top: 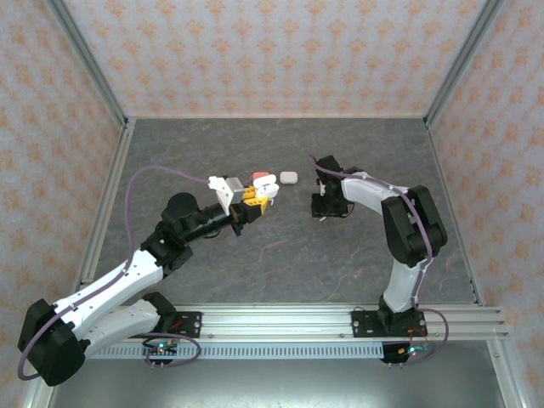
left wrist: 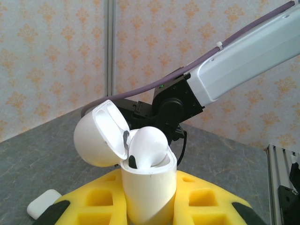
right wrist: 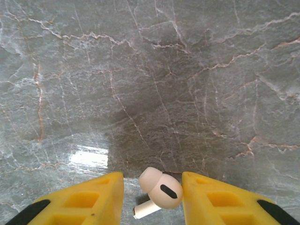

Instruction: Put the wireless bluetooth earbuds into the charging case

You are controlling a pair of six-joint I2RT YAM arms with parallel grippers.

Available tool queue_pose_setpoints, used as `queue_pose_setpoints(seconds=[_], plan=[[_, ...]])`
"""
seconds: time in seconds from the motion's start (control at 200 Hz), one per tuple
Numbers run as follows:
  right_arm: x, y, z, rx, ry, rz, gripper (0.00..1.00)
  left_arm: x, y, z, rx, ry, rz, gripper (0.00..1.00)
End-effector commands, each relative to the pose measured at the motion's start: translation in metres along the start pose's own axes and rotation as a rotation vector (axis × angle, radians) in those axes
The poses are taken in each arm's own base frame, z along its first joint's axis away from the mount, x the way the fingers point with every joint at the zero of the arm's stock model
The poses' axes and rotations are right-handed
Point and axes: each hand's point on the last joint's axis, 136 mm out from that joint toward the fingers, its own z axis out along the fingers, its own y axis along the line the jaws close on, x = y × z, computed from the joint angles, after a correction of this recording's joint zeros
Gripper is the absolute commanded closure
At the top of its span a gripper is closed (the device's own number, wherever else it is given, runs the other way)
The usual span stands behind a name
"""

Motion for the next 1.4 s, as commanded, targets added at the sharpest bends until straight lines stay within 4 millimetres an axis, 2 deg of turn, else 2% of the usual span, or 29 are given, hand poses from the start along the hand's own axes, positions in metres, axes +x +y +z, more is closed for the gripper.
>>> queue_pose_setpoints(seconds=[0.0, 0.345, 0.485, 0.586, 0.721, 0.836, 0.926, 1.111, 1.206, 1.241, 1.266, 1.396], plan=[[-0.001, -0.006, 0.004, 0.034, 0.02, -0.009, 0.63, -0.004, -0.002, -0.001, -0.006, -0.013, 0.016, 1.0], [-0.003, -0.004, 0.009, 0.032, 0.018, -0.023, 0.74, -0.003, 0.0, -0.001, -0.012, -0.008, 0.014, 1.0], [-0.008, 0.001, -0.001, 0.016, -0.032, -0.056, 0.77, -0.002, 0.0, -0.001, -0.015, -0.007, 0.012, 1.0], [-0.013, 0.006, -0.016, 0.0, -0.088, -0.098, 0.78, 0.0, 0.0, -0.001, -0.014, -0.006, 0.005, 1.0], [-0.017, 0.01, -0.043, 0.0, -0.171, -0.177, 0.79, 0.002, 0.003, -0.002, -0.029, -0.02, -0.019, 1.0], [-0.019, 0.018, -0.073, -0.009, -0.261, -0.253, 0.8, 0.005, 0.008, -0.003, -0.053, -0.018, -0.05, 1.0], [-0.017, 0.029, -0.098, -0.033, -0.34, -0.328, 0.79, 0.008, 0.014, -0.001, -0.056, -0.006, -0.088, 1.0], [-0.014, 0.059, -0.162, -0.102, -0.556, -0.473, 0.79, 0.016, 0.025, 0.011, -0.042, 0.025, -0.189, 1.0], [-0.009, 0.072, -0.196, -0.121, -0.665, -0.556, 0.79, 0.018, 0.023, 0.017, -0.007, 0.034, -0.212, 1.0], [-0.007, 0.077, -0.201, -0.122, -0.681, -0.588, 0.79, 0.017, 0.022, 0.019, 0.006, 0.033, -0.219, 1.0], [-0.005, 0.08, -0.215, -0.127, -0.723, -0.608, 0.79, 0.017, 0.02, 0.02, 0.017, 0.035, -0.225, 1.0], [0.003, 0.098, -0.245, -0.143, -0.81, -0.713, 0.79, 0.014, 0.012, 0.022, 0.072, 0.036, -0.239, 1.0]])
